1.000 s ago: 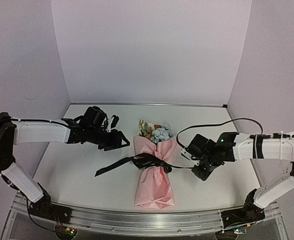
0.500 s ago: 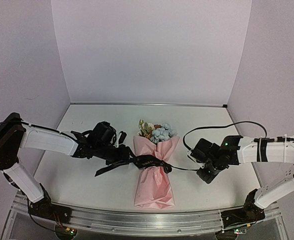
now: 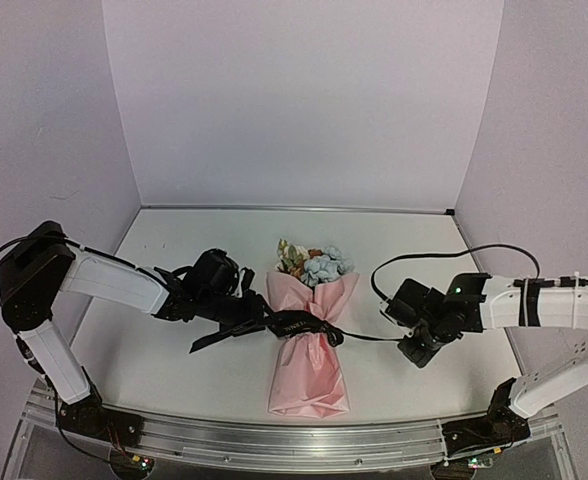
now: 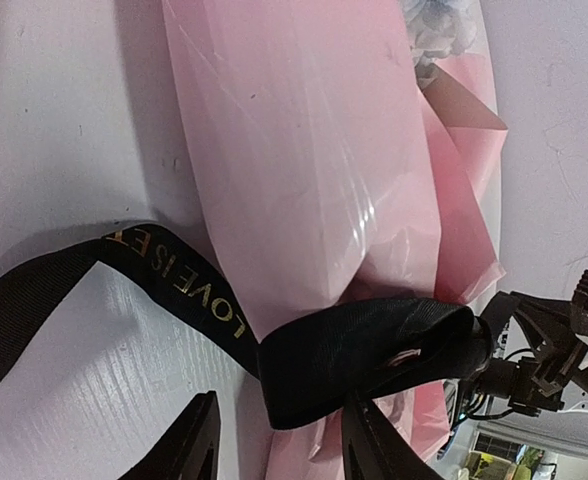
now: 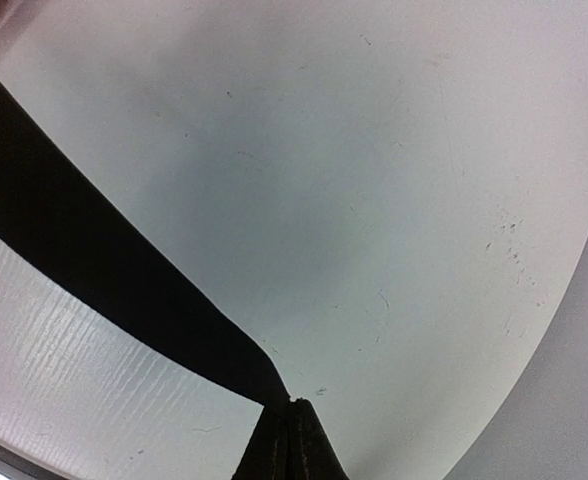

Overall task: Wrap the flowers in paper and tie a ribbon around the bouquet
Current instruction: Cross the ribbon over the folded bouquet, then tie the ribbon around the folded bouquet.

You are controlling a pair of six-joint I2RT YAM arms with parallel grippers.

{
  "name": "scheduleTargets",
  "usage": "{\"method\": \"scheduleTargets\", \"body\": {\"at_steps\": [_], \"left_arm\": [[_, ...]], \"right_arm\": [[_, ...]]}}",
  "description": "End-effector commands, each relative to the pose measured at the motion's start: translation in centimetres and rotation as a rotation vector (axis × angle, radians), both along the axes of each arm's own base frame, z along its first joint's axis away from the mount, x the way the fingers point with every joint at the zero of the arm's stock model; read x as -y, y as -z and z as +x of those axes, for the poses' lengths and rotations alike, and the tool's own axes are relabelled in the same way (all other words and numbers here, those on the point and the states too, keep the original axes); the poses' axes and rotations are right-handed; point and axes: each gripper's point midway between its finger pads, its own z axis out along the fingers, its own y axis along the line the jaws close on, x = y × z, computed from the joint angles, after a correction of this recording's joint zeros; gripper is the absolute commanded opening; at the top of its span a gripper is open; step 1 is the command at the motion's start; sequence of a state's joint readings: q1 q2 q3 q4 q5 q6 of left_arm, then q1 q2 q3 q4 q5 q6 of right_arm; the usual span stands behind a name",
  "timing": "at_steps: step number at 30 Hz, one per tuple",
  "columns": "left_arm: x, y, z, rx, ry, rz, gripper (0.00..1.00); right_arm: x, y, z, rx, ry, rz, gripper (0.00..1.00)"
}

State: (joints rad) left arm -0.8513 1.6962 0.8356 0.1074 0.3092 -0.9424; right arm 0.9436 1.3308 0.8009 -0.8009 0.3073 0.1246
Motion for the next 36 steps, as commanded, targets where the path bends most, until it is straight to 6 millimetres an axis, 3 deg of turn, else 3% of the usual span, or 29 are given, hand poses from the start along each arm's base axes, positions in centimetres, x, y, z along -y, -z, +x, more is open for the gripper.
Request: {"method": "scheduleTargets", "body": {"at_steps": [1, 9, 18, 30, 36], "left_arm": [[1.2, -1.8, 1.1, 0.043, -0.015, -0.058, 0.43], [2.3, -2.3, 1.5, 0.051, 0.009, -0.082, 0.39], [2.0, -4.5, 0.6, 0.079, 0.009, -0.129, 0.47], [2.3, -2.6, 1.1, 0.11, 0.064, -0.013, 0.45], [3.4, -2.6, 1.0, 0.113, 0.105, -0.007, 0.46]], "right_arm": [[1.1, -0.4, 0.1, 0.041, 0.011, -0.034, 0.0], [2.2, -0.6, 0.0, 0.067, 0.016, -0.061, 0.0], [3.2, -0.5, -0.3, 0.076, 0.026, -0.089, 0.0], [3.6, -0.5, -0.1, 0.089, 0.028, -0.11, 0.0], [3.8, -0.4, -0.2, 0.09, 0.03, -0.115, 0.0]]}}
